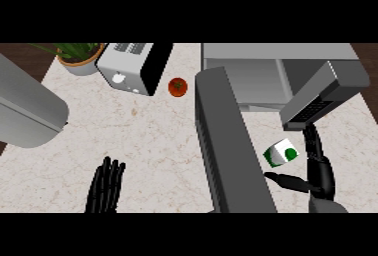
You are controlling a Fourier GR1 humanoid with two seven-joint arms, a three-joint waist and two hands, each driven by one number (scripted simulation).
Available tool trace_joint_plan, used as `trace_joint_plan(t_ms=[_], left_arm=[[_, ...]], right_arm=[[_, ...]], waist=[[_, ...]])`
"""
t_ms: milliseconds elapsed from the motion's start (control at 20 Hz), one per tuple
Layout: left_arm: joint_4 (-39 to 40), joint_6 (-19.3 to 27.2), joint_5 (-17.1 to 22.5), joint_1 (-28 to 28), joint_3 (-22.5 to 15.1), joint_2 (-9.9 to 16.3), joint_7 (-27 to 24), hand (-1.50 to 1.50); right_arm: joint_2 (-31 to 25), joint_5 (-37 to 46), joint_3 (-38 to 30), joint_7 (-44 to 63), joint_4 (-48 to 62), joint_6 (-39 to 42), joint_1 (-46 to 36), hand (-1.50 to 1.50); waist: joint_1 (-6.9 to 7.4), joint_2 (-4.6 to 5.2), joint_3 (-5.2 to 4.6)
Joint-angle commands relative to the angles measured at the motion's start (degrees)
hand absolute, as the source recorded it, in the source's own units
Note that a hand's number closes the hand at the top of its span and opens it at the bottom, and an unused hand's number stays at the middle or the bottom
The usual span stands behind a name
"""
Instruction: Pick up the milk, place it into the microwave and close the microwave
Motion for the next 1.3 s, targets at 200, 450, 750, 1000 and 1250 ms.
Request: trace_joint_plan(t_ms=[200,450,750,1000,1250], left_arm=[[1.08,-4.17,3.63,1.66,4.50,2.93,-2.70,-1.50],[-1.55,-6.00,5.05,3.68,5.61,4.48,-3.47,-1.50],[-0.57,-5.40,3.05,4.38,4.05,3.76,-4.48,-1.50],[-3.40,-6.84,5.82,3.22,7.52,6.15,-0.56,-1.50],[-1.02,-8.50,7.11,4.69,7.90,5.56,-4.32,-1.50]], right_arm=[[-1.10,-1.21,-3.73,-10.16,17.40,-3.42,-8.94,1.50],[-3.41,0.52,-5.86,-13.16,26.34,-9.38,-13.51,1.50],[-4.42,4.29,-3.82,-15.02,33.83,-10.38,-16.85,1.50],[-8.59,6.81,-2.15,-16.72,35.92,-7.01,-19.06,1.50],[-3.70,4.45,-2.86,-20.17,35.22,-0.44,-20.44,1.50]], waist=[[0.00,0.02,0.01],[0.61,0.17,0.06],[1.11,0.37,0.11],[1.31,0.55,0.17],[1.33,0.53,0.16]])
